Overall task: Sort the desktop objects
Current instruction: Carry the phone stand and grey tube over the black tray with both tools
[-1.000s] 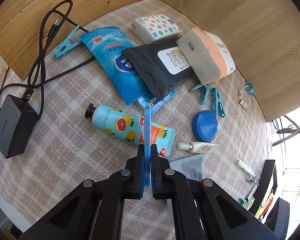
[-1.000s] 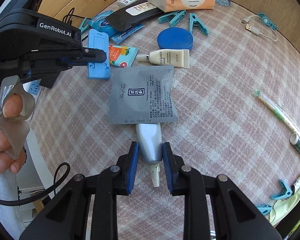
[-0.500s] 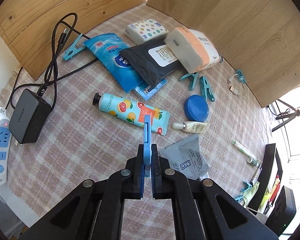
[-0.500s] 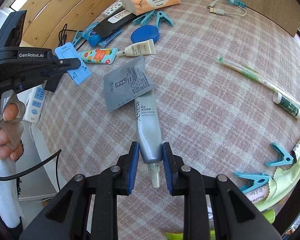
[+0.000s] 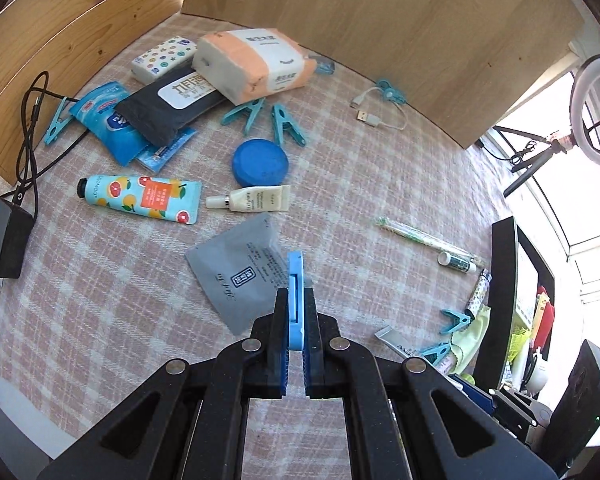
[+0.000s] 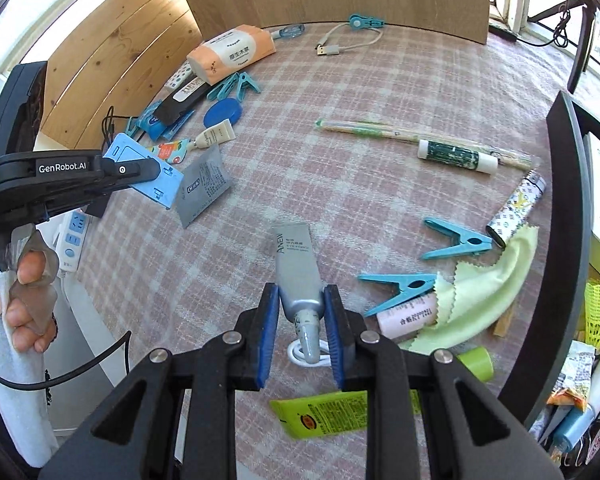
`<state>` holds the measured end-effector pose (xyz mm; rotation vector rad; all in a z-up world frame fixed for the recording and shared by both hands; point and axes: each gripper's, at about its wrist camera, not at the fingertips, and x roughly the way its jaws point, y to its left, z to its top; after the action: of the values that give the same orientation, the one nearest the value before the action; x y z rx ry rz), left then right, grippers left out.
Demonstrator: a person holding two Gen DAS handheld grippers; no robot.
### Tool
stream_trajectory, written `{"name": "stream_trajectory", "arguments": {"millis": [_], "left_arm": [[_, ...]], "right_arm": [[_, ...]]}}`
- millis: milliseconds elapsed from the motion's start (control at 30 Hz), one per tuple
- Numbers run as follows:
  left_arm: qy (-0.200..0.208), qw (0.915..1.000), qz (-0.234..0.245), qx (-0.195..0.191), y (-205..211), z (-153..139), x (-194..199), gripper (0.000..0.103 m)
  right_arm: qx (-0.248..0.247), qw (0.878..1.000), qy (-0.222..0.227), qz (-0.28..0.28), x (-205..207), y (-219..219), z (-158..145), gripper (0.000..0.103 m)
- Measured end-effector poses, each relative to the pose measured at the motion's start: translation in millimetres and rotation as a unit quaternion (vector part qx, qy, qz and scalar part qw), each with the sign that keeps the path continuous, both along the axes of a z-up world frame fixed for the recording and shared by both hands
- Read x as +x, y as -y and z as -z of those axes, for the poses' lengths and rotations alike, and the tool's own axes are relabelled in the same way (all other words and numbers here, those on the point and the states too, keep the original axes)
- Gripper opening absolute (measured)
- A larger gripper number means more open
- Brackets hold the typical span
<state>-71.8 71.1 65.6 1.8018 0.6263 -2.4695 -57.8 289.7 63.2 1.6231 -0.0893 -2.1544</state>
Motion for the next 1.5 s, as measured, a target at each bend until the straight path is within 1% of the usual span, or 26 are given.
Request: {"name": "stream_trajectory", "arguments": {"millis": [267, 400, 500, 633, 767, 933, 1000, 1067, 1167, 1333, 1400, 1433, 1467, 1500], "left_arm": [[-0.016, 0.9976, 0.067, 0.007, -69.6, -21.1, -10.9, 0.004], [-0.027, 0.9942, 0.104, 0.009, -108.8, -36.6, -12.1, 0.004], [-0.032, 0.9902, 0.134, 0.019, -141.4, -46.1, -15.0, 0.004], [-0.036, 0.9824, 0.180, 0.034, -193.4, -55.4, -16.9, 0.004], [-0.032, 0.9706, 0.234, 0.047, -252.4, -59.1, -14.3, 0.004], [-0.018, 0.9527, 0.298, 0.055, -324.1, -53.7, -6.5, 0.004], [-0.012, 0.9473, 0.315, 0.057, -347.2, -51.6, -4.0, 0.004], [-0.008, 0.9419, 0.331, 0.058, -366.8, -49.1, -2.1, 0.004], [-0.007, 0.9362, 0.347, 0.055, -390.5, -50.3, -1.2, 0.004], [-0.006, 0.9306, 0.362, 0.052, -418.9, -48.5, -7.4, 0.004], [-0.005, 0.9260, 0.374, 0.053, -429.5, -47.5, -9.6, 0.004], [-0.005, 0.9260, 0.375, 0.046, -433.3, -46.9, -10.0, 0.006], [-0.001, 0.9269, 0.373, 0.039, -435.6, -45.8, -10.4, 0.015], [0.003, 0.9269, 0.373, 0.039, -436.9, -44.8, -11.0, 0.031]], "right_arm": [[0.001, 0.998, -0.029, 0.051, -1.4, -47.5, -26.7, 0.019], [-0.002, 0.995, -0.047, 0.083, 2.9, -84.9, -47.0, 0.019], [0.001, 0.992, -0.067, 0.112, 8.4, -112.7, -63.5, 0.019], [0.018, 0.984, -0.094, 0.153, 11.9, -154.4, -84.3, 0.019], [0.034, 0.972, -0.112, 0.202, 17.5, -204.5, -100.1, 0.019], [0.064, 0.957, -0.122, 0.255, 22.3, -266.1, -106.2, 0.019], [0.079, 0.950, -0.126, 0.274, 24.2, -286.8, -106.1, 0.019], [0.081, 0.946, -0.125, 0.287, 24.6, -305.0, -102.9, 0.019], [0.092, 0.941, -0.125, 0.300, 27.6, -323.7, -98.7, 0.019], [0.095, 0.937, -0.126, 0.313, 28.4, -342.0, -93.0, 0.019], [0.096, 0.936, -0.128, 0.314, 26.1, -345.8, -90.5, 0.019], [0.097, 0.935, -0.129, 0.316, 25.9, -347.4, -89.6, 0.020], [0.098, 0.935, -0.128, 0.316, 25.4, -348.4, -87.7, 0.020], [0.096, 0.936, -0.124, 0.315, 24.4, -349.5, -85.7, 0.020]]}}
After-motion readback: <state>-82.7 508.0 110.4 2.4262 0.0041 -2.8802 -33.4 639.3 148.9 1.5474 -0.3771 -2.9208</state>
